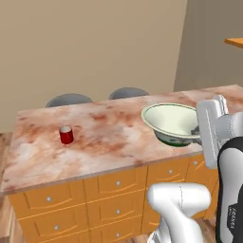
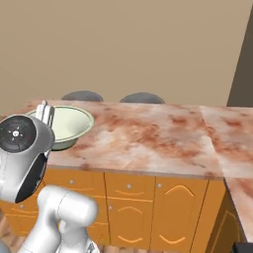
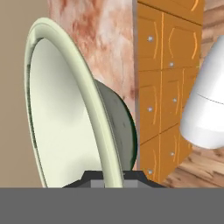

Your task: Clear the mugs and bowl far away from the sink.

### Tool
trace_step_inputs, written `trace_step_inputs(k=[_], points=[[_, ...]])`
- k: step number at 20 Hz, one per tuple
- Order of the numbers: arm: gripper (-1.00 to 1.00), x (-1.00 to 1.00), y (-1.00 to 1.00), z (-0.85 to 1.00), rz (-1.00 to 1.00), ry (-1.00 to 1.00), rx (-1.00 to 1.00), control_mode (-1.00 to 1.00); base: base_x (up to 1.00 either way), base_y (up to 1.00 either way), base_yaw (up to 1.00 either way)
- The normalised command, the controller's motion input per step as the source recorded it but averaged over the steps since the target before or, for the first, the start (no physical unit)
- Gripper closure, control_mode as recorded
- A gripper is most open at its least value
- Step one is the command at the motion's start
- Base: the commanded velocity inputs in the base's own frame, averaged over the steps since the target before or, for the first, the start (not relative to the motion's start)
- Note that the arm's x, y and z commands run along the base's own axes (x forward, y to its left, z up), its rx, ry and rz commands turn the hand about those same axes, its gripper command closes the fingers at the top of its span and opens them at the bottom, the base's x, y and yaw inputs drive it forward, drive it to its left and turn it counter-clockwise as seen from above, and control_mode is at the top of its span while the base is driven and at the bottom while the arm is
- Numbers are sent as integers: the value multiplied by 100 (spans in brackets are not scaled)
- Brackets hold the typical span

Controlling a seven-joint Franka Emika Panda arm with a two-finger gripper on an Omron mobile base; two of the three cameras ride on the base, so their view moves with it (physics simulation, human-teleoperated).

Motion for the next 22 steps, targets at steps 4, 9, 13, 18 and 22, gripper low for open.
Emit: trace_step_inputs(k=[4,9,13,18,22], points=[[100,0,0,0,0,0,0,100,100,-36,14],[100,0,0,0,0,0,0,100,100,-27,6],[100,0,0,0,0,0,0,100,93,-50,25],[100,0,0,0,0,0,0,100,79,-58,34],[100,83,-31,-57,27,6,4,-100,0,0,0]])
